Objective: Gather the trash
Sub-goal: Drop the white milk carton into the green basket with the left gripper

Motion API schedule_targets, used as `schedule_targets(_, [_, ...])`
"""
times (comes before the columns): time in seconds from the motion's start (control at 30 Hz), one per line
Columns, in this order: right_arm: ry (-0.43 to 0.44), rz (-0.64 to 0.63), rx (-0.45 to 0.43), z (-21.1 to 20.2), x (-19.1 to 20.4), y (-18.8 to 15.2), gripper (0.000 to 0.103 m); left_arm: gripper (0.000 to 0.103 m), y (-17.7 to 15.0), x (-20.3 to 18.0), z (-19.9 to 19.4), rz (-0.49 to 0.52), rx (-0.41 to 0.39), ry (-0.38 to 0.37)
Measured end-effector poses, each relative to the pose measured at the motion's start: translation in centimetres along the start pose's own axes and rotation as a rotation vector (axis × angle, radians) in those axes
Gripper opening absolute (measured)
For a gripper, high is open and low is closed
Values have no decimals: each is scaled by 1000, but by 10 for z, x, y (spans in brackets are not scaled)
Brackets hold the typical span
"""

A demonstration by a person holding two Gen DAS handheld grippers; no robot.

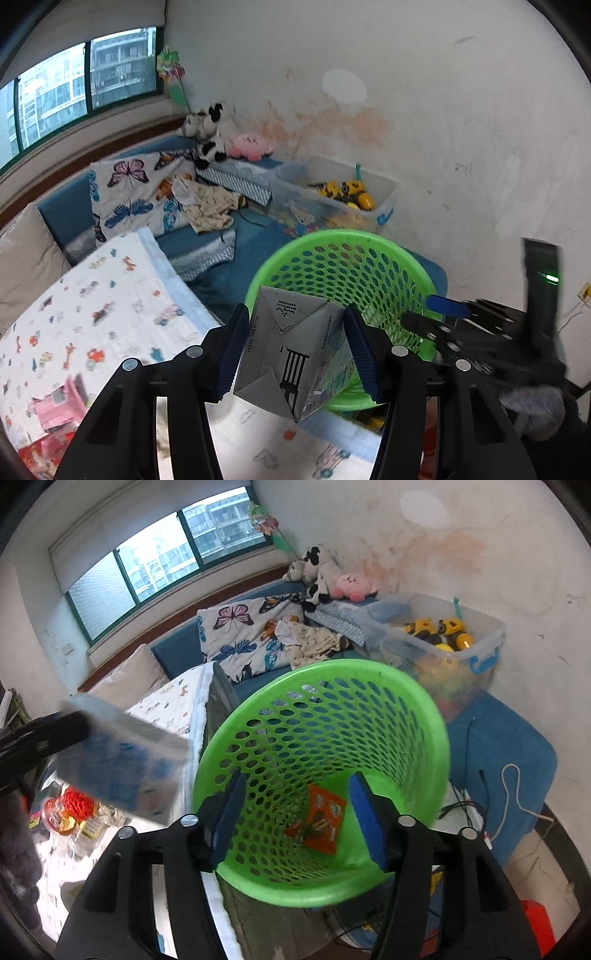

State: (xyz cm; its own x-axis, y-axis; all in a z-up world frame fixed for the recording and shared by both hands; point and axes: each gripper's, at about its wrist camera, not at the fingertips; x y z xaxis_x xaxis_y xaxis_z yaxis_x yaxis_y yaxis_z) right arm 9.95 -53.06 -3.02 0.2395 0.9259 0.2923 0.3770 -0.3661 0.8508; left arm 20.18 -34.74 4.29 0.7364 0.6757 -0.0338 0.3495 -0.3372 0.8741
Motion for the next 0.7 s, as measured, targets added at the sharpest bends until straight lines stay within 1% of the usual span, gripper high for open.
schedule_targets(0.17, [2,21,-4,-12,-8,-5,62,52,-9,-13,35,3,62,0])
schedule_targets(0.3, [-3,25,0,-17,-11,-10,62,52,-19,-15,50,-5,108,4])
schedule_targets(0.37, [-6,33,1,-17,-13,-11,62,55,-21,-18,53,-12,119,-3])
schedule_targets(0.4, [-7,39,1,-18,-14,-12,62,62,-22,-19,53,-14,120,-4])
schedule_targets(0.43, [-7,43,2,-19,-15,-13,62,66,-23,-20,52,-15,117,-6])
schedule_targets(0.53, [-6,44,1,-22,-13,-14,62,67,-23,-20,45,-2,107,-6])
schedule_targets(0.63, [-1,41,0,-27,-9,-16,62,67,-21,-12,30,-20,93,-11])
schedule_targets(0.7, [3,40,-2,-31,-6,-17,62,67,-21,-5,13,-27,75,0])
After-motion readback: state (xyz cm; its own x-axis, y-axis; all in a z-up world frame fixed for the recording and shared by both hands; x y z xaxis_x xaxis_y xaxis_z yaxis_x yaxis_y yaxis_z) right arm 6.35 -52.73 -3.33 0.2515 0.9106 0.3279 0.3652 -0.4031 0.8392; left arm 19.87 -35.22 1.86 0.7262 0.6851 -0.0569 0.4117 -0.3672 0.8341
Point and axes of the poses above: each gripper's, at about its wrist camera, not at the fingertips, and z roughly the way its jaws point, x to its left, y to its top, and after that the axes turned 13 degrees about -x, right-handed
